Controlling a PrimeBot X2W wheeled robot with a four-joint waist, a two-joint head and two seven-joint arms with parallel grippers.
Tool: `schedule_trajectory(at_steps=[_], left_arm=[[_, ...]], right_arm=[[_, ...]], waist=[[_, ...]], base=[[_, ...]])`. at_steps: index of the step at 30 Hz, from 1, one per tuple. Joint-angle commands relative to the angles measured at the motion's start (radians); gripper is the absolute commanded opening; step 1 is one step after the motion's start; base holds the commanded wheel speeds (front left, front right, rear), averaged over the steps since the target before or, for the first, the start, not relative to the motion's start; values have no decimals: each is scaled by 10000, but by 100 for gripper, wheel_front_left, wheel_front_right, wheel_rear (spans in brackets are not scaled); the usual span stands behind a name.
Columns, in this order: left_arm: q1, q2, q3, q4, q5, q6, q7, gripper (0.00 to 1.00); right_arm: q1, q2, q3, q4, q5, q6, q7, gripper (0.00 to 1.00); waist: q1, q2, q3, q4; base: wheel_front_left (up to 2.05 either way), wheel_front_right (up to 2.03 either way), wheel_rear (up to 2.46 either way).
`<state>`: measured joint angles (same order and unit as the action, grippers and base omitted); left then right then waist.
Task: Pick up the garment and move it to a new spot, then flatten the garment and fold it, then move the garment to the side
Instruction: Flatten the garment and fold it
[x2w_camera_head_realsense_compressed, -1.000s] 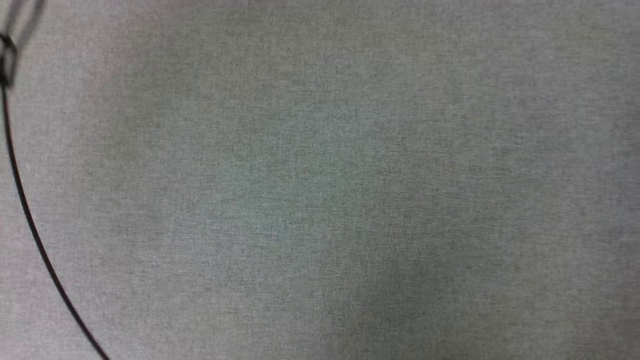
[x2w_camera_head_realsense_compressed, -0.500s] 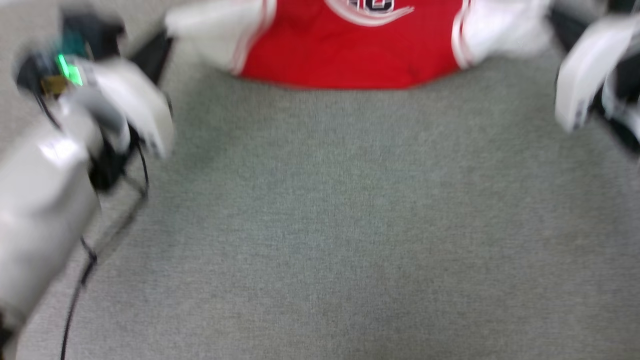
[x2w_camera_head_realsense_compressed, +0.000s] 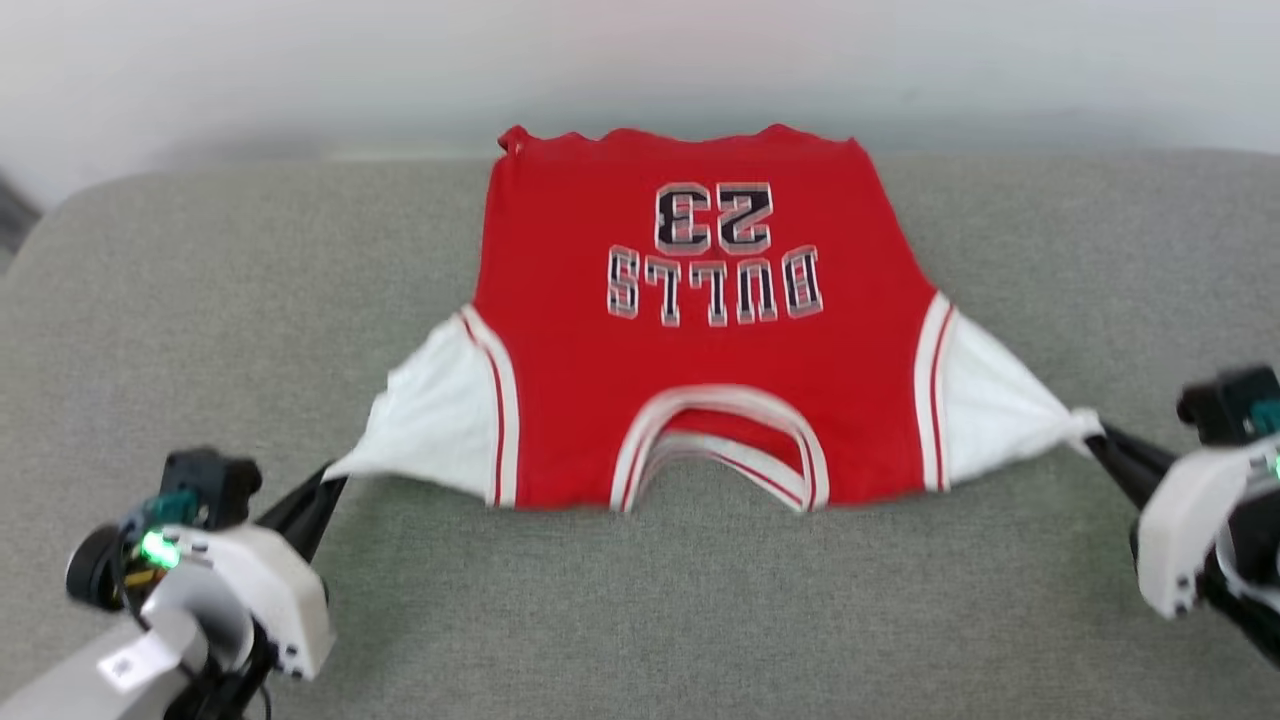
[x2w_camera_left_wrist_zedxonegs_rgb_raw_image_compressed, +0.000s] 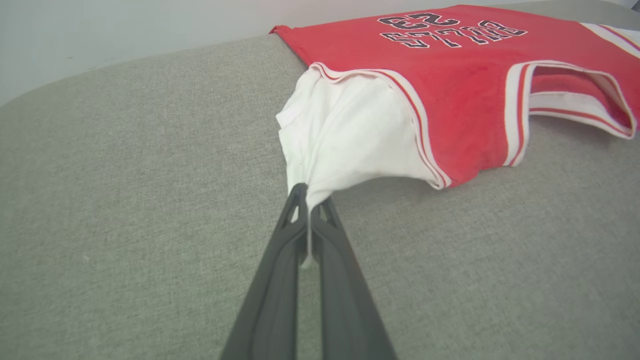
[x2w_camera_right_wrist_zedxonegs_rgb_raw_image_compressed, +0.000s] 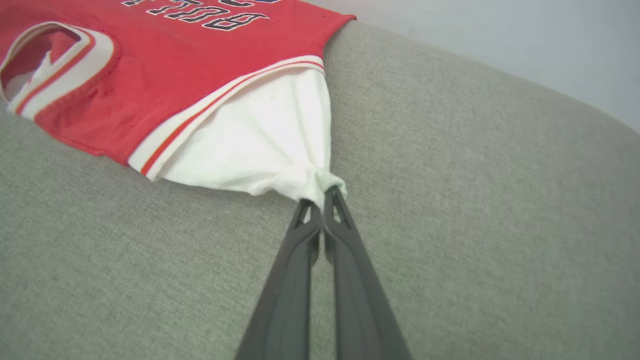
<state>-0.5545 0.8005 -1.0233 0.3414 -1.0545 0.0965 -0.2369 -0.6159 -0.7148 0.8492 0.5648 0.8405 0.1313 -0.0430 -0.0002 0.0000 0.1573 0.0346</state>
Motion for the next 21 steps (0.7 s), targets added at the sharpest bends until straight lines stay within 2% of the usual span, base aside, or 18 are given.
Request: schedule_trajectory(at_steps=[1,11,16,21], left_arm=[[485,217,17,-252,-159,218,-75,0],[3117,1407,-9,-2034,-1163,1484,-161,0],[4048,1642,-103,-2633,-1389,1893,-220,0],[4306,1663,-79,-2963,-1375,2130,-222,0]], right_arm=[[664,-256,-163,-166,94,-11,-11,0],[4014,-1261,-1305,-1743,315,-12,897,0],[5533,-1558,-2038,-2447,489,-14,1860,0],[6473,-1729,-2762,-3223,536,-14,3040,0]], waist=[[2,0,-362,-24],[2,0,-930,-99],[2,0,-912,-22],[2,0,-789,39]], base=[[0,0,0],[0,0,0],[0,0,0],[0,0,0]])
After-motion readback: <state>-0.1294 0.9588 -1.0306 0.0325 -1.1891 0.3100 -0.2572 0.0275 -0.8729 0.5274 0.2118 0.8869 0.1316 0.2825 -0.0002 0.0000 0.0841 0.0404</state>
